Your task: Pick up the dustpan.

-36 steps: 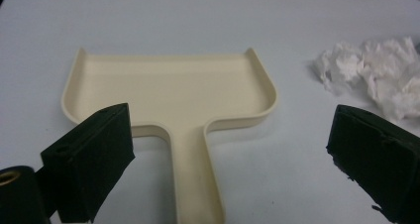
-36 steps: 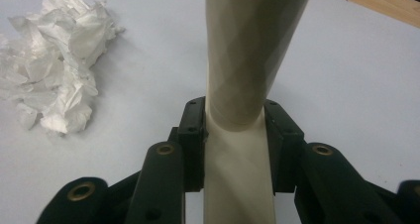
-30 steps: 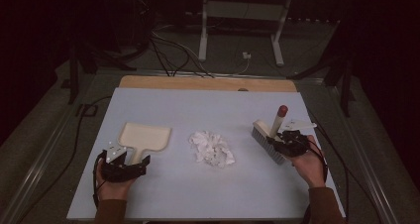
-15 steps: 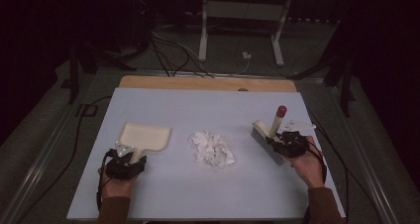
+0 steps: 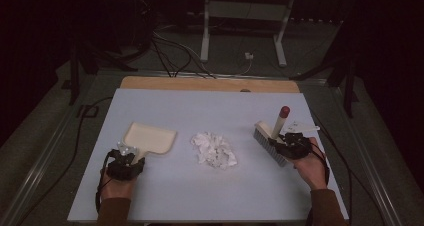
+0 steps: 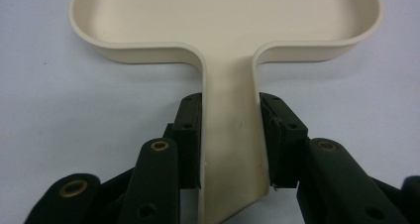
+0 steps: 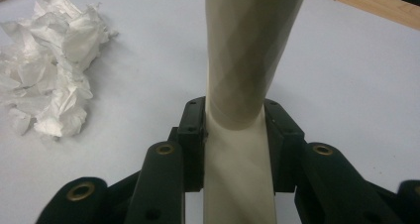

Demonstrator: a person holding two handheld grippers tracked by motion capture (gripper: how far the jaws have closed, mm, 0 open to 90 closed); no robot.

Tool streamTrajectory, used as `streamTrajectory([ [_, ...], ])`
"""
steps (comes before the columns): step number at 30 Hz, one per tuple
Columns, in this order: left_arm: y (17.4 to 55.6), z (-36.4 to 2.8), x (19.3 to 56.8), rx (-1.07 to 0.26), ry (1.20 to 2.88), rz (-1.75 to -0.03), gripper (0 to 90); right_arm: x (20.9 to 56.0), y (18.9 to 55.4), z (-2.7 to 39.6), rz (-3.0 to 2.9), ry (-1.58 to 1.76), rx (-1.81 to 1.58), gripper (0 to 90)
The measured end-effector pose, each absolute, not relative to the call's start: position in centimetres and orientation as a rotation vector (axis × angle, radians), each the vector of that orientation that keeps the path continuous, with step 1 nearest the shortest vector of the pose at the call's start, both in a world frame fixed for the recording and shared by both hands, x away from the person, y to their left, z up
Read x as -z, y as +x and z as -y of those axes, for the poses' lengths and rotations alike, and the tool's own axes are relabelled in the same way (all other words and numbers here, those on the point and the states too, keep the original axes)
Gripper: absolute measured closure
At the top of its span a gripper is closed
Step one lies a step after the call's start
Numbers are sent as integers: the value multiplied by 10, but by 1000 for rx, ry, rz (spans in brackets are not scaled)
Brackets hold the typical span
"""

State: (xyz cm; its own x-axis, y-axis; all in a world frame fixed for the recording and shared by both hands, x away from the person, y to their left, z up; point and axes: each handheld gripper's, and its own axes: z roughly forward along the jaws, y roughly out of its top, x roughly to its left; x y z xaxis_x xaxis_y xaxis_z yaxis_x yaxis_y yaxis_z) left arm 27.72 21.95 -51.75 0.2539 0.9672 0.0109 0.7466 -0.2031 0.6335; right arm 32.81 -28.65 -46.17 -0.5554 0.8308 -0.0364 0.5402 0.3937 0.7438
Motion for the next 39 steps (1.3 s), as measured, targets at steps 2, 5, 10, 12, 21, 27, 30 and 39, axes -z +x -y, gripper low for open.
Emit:
streamTrajectory([
  [2, 278, -221, 517, -551, 2017, -1551, 662, 462, 328, 286, -2253, 1181, -980, 668],
  [5, 278, -223, 516, -525, 2012, -1547, 664, 462, 328, 287, -2252, 1183, -982, 668],
  [10, 277, -228, 512, -493, 2012, -1526, 667, 462, 329, 287, -2257, 1186, -989, 667],
  [12, 276, -231, 510, -468, 2001, -1519, 667, 462, 329, 286, -2260, 1187, -989, 665],
  [21, 272, -237, 503, -447, 2041, -1455, 668, 462, 329, 286, -2263, 1194, -997, 663],
  [27, 270, -242, 503, -418, 2038, -1430, 668, 462, 330, 286, -2262, 1198, -999, 663],
  [30, 269, -244, 502, -410, 2051, -1407, 668, 462, 330, 286, -2263, 1197, -998, 663],
  [39, 266, -246, 493, -395, 2110, -1318, 668, 461, 330, 285, -2262, 1197, -992, 662],
])
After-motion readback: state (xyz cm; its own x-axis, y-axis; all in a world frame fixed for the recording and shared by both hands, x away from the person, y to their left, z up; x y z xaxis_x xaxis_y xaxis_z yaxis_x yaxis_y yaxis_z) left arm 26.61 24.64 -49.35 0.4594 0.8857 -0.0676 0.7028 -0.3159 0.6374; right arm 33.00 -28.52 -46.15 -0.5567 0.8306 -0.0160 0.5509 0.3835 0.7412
